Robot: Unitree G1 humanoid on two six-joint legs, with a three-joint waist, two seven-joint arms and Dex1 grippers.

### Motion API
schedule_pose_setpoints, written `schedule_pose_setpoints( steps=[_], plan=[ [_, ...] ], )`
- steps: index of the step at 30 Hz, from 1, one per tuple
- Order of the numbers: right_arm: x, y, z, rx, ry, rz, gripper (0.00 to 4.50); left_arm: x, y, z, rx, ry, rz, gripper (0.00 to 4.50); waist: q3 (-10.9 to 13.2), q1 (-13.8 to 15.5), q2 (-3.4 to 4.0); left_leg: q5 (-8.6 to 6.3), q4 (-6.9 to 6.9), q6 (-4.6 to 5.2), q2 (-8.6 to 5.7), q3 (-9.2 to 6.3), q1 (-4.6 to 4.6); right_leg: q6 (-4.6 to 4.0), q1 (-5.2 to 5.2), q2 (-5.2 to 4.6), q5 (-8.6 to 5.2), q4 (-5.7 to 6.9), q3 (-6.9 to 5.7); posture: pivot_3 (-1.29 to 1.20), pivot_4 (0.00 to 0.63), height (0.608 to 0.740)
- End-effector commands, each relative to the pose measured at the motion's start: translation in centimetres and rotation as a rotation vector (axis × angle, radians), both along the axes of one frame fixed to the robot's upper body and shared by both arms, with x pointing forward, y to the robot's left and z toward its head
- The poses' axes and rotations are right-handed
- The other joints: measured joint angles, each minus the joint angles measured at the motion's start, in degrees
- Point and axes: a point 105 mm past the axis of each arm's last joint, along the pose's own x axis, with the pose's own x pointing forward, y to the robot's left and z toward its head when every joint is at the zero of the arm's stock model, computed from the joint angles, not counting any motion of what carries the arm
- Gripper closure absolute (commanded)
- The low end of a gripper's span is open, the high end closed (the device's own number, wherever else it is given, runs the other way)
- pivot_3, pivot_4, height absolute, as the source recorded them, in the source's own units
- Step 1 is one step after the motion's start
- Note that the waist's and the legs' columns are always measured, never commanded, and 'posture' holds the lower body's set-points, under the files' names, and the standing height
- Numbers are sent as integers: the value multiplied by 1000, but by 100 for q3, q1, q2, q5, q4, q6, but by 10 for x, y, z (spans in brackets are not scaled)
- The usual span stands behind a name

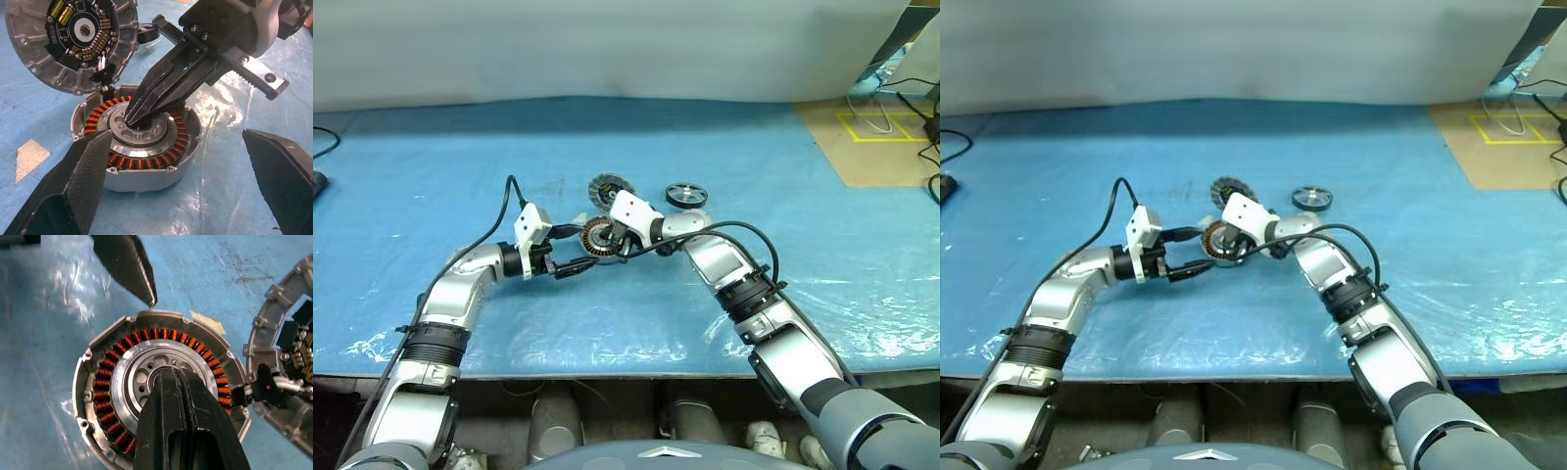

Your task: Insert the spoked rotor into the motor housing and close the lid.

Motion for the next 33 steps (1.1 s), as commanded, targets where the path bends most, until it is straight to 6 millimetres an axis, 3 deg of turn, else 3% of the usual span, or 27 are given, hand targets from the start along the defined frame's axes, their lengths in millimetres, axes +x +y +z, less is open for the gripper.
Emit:
schedule_pose_setpoints(
  steps=[1, 3, 8, 14, 16, 18, 24, 28, 31, 33],
  plan=[
    [-9, 7, 40, 216, -3, 56, 4475, 8, 3, 20, -32, -78, 21, 0, 1, -17, 0, 1, 1, 0, 0, 0, -19, 0, -20, 2, 1, 0, 1, 0, 150, 740],
    [-14, 6, 46, 251, 12, 80, 4475, 7, 3, 20, -25, -78, 16, 0, 1, -37, -1, 3, 8, 1, 1, 0, -89, 21, -88, 7, 16, 18, 1, 0, 150, 740],
    [-13, 1, 53, 287, 31, 67, 4475, 5, 1, 18, -14, -70, 0, 0, 1, -38, -1, 3, -13, -1, 15, -5, -87, 24, -94, 24, 17, 19, -9, 0, 150, 740],
    [-2, 3, 38, 164, -46, 28, 4475, 3, -3, 18, -8, -64, -16, 0, 1, -32, 0, 2, -6, -2, 10, -3, -86, 22, -93, 16, 16, 20, -7, 0, 150, 740],
    [0, 0, 56, 275, -21, 7, 4475, 3, -3, 19, -9, -68, -20, 0, 2, -30, 0, 2, -2, -2, 10, -3, -87, 15, -93, 15, 12, 23, -7, 0, 150, 740],
    [1, -9, 65, 323, -16, -12, 4475, 2, -1, 22, -14, -73, -21, 0, 2, -26, 0, 2, -1, -2, 8, -3, -87, 15, -93, 13, 12, 23, -5, 0, 150, 740],
    [4, -77, 48, 236, -25, -188, 4475, 0, -3, 36, -49, -118, -21, 0, 2, 42, -1, 2, -2, -2, 3, -3, -91, 24, -87, 9, 17, 16, -9, 0, 150, 740],
    [14, -122, 51, 198, -90, -347, 3618, -4, -11, 38, -52, -123, -55, 0, 3, 11, 0, 2, -2, -2, 2, -3, -90, 24, -87, 8, 18, 15, -7, 0, 150, 740],
    [32, -143, 66, 234, -124, -439, 2592, -2, -17, 45, -66, -141, -80, 0, 3, -61, 1, 2, 1, -2, 3, -2, -78, 20, -87, 13, 15, 26, 4, 0, 150, 740],
    [44, -149, 69, 157, -161, -449, 1849, 2, -23, 55, -80, -158, -100, 0, 4, -80, 2, 2, 8, -2, 3, -2, -75, 4, -88, 15, 6, 29, 8, 0, 150, 740]
  ],
)
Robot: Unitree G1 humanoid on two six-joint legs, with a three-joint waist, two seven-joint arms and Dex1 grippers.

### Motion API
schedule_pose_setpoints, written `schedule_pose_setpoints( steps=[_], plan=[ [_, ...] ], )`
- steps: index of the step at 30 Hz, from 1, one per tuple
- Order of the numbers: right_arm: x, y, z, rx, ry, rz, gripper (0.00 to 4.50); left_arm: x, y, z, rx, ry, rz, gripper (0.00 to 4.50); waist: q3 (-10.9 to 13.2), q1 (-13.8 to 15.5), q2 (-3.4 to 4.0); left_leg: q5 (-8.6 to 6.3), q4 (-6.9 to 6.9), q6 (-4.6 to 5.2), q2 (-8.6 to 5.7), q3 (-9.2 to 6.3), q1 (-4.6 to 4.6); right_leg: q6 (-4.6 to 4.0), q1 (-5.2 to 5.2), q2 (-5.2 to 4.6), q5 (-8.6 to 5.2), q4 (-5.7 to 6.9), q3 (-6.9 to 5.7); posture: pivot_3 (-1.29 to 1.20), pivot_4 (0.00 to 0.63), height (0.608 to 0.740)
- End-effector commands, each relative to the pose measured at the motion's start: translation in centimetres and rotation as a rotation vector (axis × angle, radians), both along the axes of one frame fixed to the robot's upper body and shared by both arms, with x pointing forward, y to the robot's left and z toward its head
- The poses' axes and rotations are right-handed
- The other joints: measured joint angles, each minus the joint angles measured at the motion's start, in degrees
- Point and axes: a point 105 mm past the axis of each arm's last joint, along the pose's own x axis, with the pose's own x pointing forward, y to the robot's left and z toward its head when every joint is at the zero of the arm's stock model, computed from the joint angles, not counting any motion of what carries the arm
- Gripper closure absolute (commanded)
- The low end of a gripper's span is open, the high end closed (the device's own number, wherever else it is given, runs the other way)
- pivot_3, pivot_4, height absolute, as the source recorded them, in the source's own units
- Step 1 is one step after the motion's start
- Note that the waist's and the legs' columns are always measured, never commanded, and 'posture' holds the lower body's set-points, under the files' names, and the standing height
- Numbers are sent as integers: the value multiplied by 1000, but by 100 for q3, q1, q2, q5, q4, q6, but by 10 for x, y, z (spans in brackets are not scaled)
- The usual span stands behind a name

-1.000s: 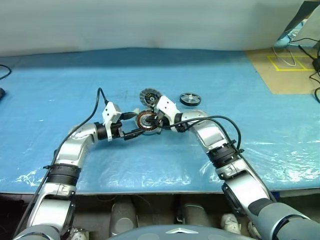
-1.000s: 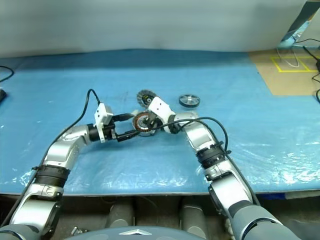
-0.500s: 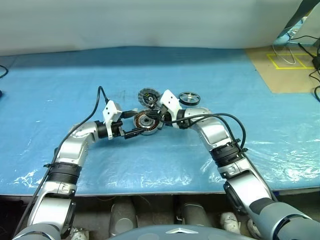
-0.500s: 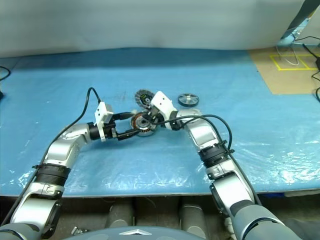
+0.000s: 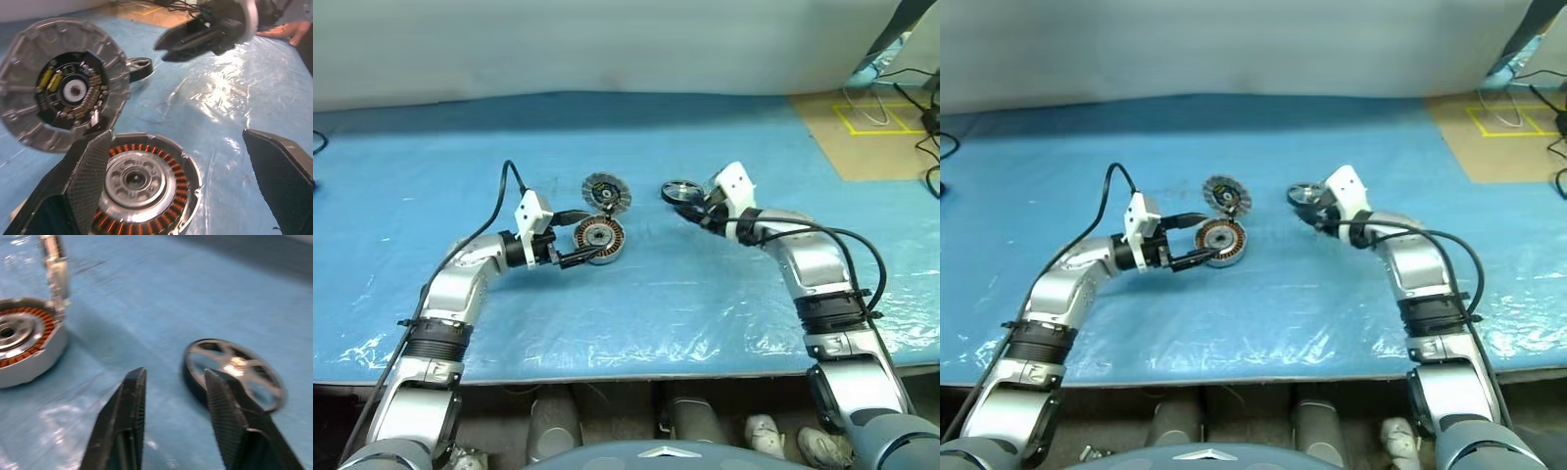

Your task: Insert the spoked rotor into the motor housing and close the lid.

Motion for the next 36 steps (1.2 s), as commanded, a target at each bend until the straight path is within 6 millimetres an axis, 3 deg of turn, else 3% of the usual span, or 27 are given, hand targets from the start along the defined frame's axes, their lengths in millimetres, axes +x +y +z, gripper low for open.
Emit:
schedule_pose_setpoints(
  steps=[1, 5, 11, 20, 26, 36],
  plan=[
    [22, -10, 25, -82, -96, -39, 1522, 4, -11, 30, -37, -87, -48, 0, 0, -6, 0, 0, 4, 0, 0, 0, -3, -2, 0, -1, -1, 0, -1, 0, 150, 740],
    [45, -13, 23, -137, -73, -84, 168, 4, -27, 38, -47, -103, -100, 0, 0, -30, 0, 0, 26, 1, -3, 1, -6, -3, 2, -4, -1, 5, 4, 0, 150, 740],
    [59, -4, 20, -204, -56, -45, 168, -2, -47, 38, -7, -82, -176, 0, 0, -25, 1, 8, 23, 13, 3, 0, -29, -3, -6, -5, -1, 8, -13, 0, 150, 740],
    [60, 8, 16, -286, -41, 60, 168, 0, -43, 30, 26, -82, -145, 0, 1, -19, 1, 12, 33, 25, 6, 0, -65, -5, -39, -6, -1, 16, -19, 0, 150, 740],
    [55, 10, -2, -351, -5, 103, 168, -1, -43, 30, 14, -90, -132, 0, 1, -16, 1, 13, 37, 26, 7, -1, -65, -6, -40, -7, -1, 21, -19, 0, 150, 740],
    [51, 10, -11, -398, -10, 138, 168, 0, -43, 29, 16, -90, -123, 0, 1, -15, 1, 13, 42, 28, 8, -1, -66, -7, -45, -7, -2, 29, -19, 0, 150, 740]
  ],
)
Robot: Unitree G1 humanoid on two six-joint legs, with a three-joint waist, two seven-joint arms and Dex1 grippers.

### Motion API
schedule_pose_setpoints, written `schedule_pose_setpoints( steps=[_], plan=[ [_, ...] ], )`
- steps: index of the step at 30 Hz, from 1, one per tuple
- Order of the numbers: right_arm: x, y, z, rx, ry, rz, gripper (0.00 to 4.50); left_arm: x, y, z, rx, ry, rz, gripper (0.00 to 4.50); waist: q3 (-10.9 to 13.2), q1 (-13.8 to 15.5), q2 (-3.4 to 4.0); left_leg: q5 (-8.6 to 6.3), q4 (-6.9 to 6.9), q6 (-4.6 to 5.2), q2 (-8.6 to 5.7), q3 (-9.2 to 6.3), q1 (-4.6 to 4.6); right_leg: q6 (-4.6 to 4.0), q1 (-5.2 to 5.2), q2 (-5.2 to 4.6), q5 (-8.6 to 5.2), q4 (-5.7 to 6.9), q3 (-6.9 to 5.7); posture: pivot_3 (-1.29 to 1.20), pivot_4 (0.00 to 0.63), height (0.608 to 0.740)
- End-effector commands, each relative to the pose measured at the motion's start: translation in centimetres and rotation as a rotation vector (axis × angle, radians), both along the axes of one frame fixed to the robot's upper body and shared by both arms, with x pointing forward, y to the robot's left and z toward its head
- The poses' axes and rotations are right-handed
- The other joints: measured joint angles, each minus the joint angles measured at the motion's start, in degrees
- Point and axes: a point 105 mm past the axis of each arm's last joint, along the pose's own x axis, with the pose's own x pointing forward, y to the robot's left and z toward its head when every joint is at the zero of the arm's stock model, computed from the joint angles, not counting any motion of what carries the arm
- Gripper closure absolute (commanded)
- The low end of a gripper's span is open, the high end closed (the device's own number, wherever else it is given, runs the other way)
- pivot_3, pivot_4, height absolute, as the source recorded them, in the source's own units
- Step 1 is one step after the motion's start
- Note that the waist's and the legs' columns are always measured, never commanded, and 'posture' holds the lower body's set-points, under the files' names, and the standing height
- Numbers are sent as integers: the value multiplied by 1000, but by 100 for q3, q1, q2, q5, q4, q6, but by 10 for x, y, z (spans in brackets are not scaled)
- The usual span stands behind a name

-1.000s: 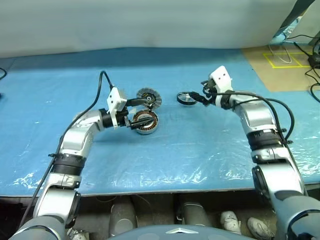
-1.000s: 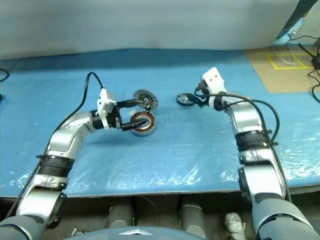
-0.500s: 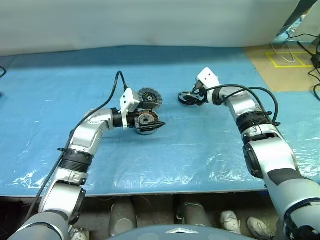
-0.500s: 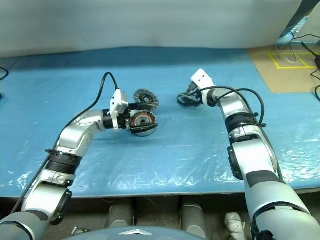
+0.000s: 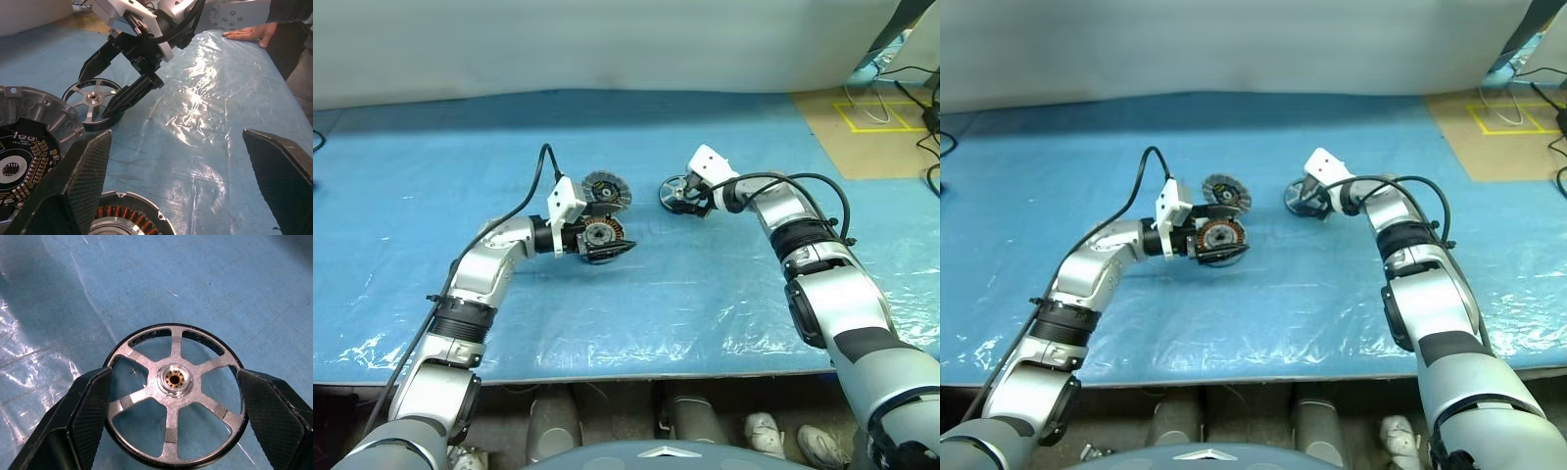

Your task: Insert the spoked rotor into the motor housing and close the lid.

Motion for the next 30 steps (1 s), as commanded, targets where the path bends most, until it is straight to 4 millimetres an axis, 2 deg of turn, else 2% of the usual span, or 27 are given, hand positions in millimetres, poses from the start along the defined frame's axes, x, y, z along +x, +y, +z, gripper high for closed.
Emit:
schedule_pose_setpoints(
  steps=[1, 4, 10, 11, 19, 24, 28, 30],
  plan=[
    [-1, 4, 5, -9, -28, 36, 168, -1, -2, 11, -10, -54, -7, 0, 0, -1, 0, 0, 1, 0, 0, 0, 0, 0, 0, 0, 0, 1, 0, 0, 150, 740],
    [-2, 1, 1, -20, -23, 29, 832, -1, -3, 10, -9, -52, -9, 0, 0, 4, 0, 0, 3, 1, 0, 0, 1, 0, 0, 0, 0, 2, 1, 0, 150, 740],
    [-5, 0, -4, -29, -14, 34, 2885, -1, -3, 7, -6, -50, -8, 0, 0, -1, -1, 0, 6, 1, 0, 0, 4, 0, 0, 0, 0, 9, 3, 0, 150, 740],
    [-5, 0, -6, -37, -10, 34, 3102, -1, -3, 7, -6, -49, -8, 0, -1, -7, -1, 0, 7, 1, 0, 0, 6, -1, 1, 0, 0, 12, 4, 0, 150, 740],
    [-12, -2, -23, -75, 35, 50, 3102, -1, -2, 6, -4, -50, -2, 0, -1, -6, -1, -10, 20, -14, -1, 1, 21, -4, 3, -3, -2, 44, 10, 0, 150, 740],
    [-17, 6, -6, 60, 25, 80, 3102, 0, 4, 11, -22, -54, 13, 0, -1, -7, -1, -9, 20, -13, -1, 1, 20, -4, 2, -2, -2, 44, 10, 0, 150, 740],
    [-36, 9, 16, 214, 17, 121, 3102, -4, 14, 16, -56, -31, 11, 0, 0, 18, -1, 1, 18, 3, -1, 1, 17, -4, 1, -1, -2, 40, 10, 0, 150, 740],
    [-52, 2, 15, 229, 18, 116, 3102, -5, 20, 16, -61, -16, 20, 0, 0, 68, -2, 1, 13, 3, 0, 1, 15, -3, -1, 0, -2, 35, 9, 0, 150, 740]
  ],
)
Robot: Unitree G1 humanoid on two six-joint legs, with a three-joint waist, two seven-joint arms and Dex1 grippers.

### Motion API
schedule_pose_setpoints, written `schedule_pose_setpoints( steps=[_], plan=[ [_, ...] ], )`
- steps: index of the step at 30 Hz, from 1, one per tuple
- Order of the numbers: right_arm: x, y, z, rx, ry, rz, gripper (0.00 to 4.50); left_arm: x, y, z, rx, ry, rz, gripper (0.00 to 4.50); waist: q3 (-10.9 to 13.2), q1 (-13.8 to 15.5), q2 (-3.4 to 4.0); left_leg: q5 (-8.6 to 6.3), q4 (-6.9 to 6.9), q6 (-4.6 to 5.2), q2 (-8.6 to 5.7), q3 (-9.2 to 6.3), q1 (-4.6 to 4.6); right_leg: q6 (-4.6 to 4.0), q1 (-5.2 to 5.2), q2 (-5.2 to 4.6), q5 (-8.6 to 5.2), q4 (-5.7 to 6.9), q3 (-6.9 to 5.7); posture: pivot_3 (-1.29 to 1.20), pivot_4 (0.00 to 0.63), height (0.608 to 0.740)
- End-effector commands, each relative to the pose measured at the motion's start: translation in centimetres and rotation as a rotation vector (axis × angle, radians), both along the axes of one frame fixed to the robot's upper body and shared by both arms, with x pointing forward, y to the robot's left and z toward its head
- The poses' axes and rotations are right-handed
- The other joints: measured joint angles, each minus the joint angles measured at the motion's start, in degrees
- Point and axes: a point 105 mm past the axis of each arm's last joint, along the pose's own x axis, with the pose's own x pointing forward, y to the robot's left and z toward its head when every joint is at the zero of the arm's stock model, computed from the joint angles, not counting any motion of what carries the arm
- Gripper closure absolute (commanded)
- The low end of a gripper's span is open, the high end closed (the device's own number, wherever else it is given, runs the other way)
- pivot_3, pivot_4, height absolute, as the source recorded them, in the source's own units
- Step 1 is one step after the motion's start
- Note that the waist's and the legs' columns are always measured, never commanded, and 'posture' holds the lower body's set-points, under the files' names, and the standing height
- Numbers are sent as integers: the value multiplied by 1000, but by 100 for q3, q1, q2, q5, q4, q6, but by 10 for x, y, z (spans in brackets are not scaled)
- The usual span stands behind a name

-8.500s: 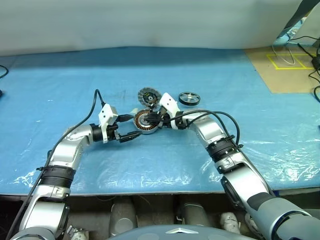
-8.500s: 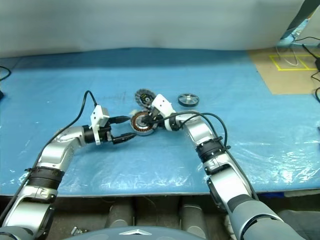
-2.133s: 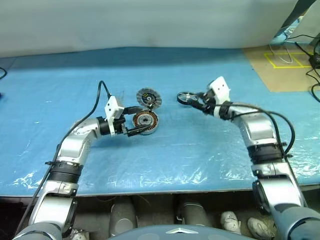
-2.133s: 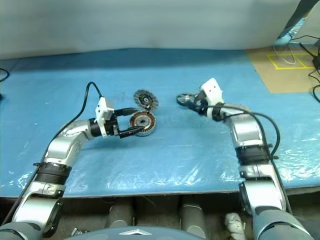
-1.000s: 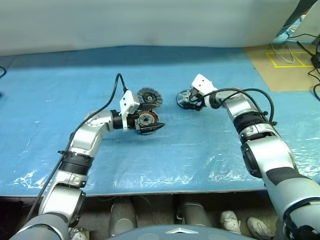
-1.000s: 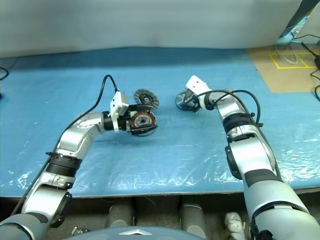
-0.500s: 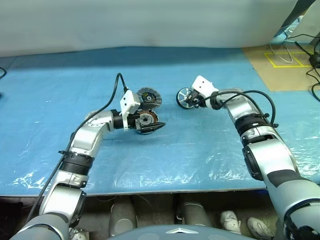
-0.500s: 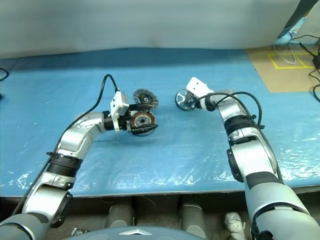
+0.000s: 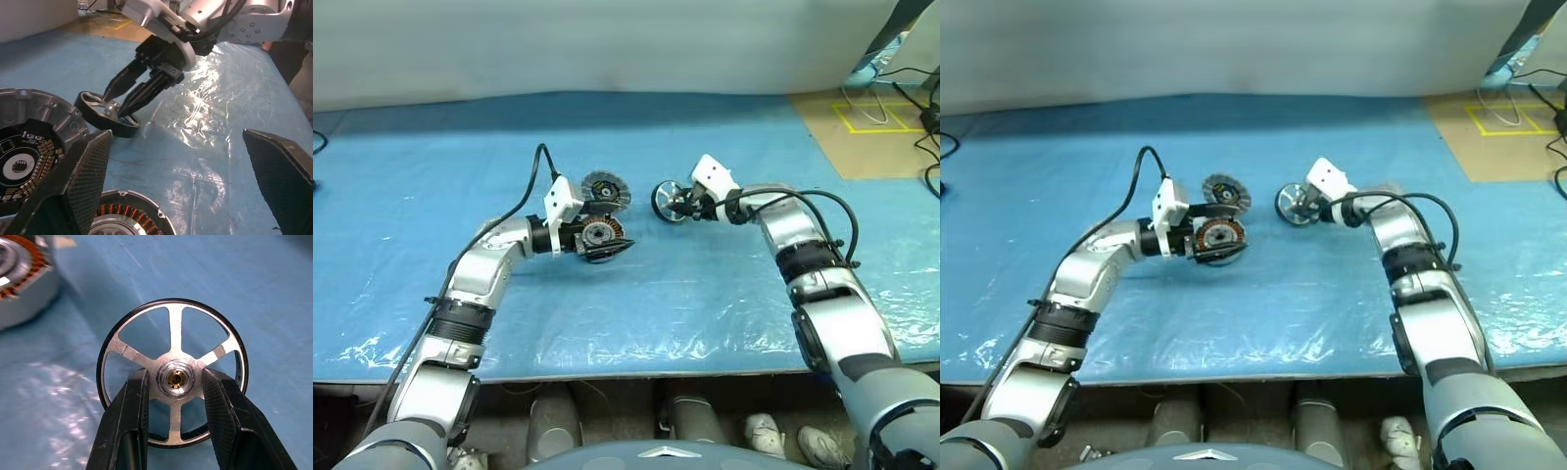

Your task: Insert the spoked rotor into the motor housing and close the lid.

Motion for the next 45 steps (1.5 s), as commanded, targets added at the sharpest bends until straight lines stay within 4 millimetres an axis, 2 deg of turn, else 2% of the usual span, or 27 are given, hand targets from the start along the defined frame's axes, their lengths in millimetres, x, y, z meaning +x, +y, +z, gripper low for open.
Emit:
schedule_pose_setpoints(
  steps=[1, 5, 9, 14, 17, 23, 28, 32, 36, 41, 45],
  plan=[
    [-25, -8, 19, 69, -33, 11, 3102, -4, 15, 12, -24, -21, 13, 0, 0, 46, 1, 0, -2, 0, 0, 0, 1, 1, 0, 1, 0, -3, 0, 0, 150, 740],
    [-60, -3, 19, 168, 12, 6, 3102, -6, 30, -1, 46, 11, 17, 0, 0, 90, 1, -1, -13, -3, -1, 0, 0, 2, 1, 1, 1, -23, -1, 0, 150, 740],
    [-77, 17, 26, 306, 53, -13, 3102, 4, 48, 0, 22, 41, 102, 0, 1, 51, 2, -12, -24, -21, 0, 1, 3, 3, 3, 4, 1, -44, 3, 0, 150, 740],
    [-89, 52, 67, 513, 46, 74, 3102, -2, 64, -8, 73, 66, 86, 0, 2, 34, 5, -12, -25, -23, -2, 2, 8, 3, 3, 5, 1, -45, 9, 0, 150, 740],
    [-98, 68, 72, 501, 60, 153, 3102, 4, 71, -2, 81, 58, 94, 0, 2, 56, 5, -11, -29, -24, -4, 2, 7, 4, 6, 4, 2, -55, 7, 0, 150, 740],
    [-89, 83, 61, 454, 104, 193, 3102, 7, 67, -1, 100, 35, 74, 0, 2, 76, 4, -11, -34, -25, -9, -1, 7, 25, 17, -3, 14, -62, 0, 0, 150, 740],
    [-78, 89, 40, 393, 136, 197, 3102, 2, 60, -5, 108, 34, 48, 0, 2, 47, 4, -11, -35, -26, -7, -2, 8, 26, 17, -2, 14, -60, -1, 0, 150, 740],
    [-76, 94, 35, 377, 141, 213, 3102, -1, 60, -7, 111, 41, 51, 0, 2, 42, 4, -11, -35, -26, -7, -2, 6, 27, 17, -1, 15, -59, -2, 0, 150, 740],
    [-69, 98, 22, 330, 145, 206, 3102, -7, 62, -11, 128, 59, 40, 0, 2, 37, 4, -11, -33, -26, -7, -3, 7, 28, 17, -1, 16, -57, -2, 0, 150, 740],
    [-63, 101, 22, 338, 134, 207, 3102, -9, 63, -15, 132, 64, 44, 0, 2, 39, 4, -11, -29, -26, -7, -3, 8, 27, 18, -1, 15, -54, -1, 0, 150, 740],
    [-56, 100, 15, 305, 124, 180, 3102, -11, 65, -19, 134, 74, 40, 0, 2, 38, 4, -11, -29, -26, -7, -3, 8, 27, 18, -1, 15, -53, -1, 0, 150, 740]
  ],
)
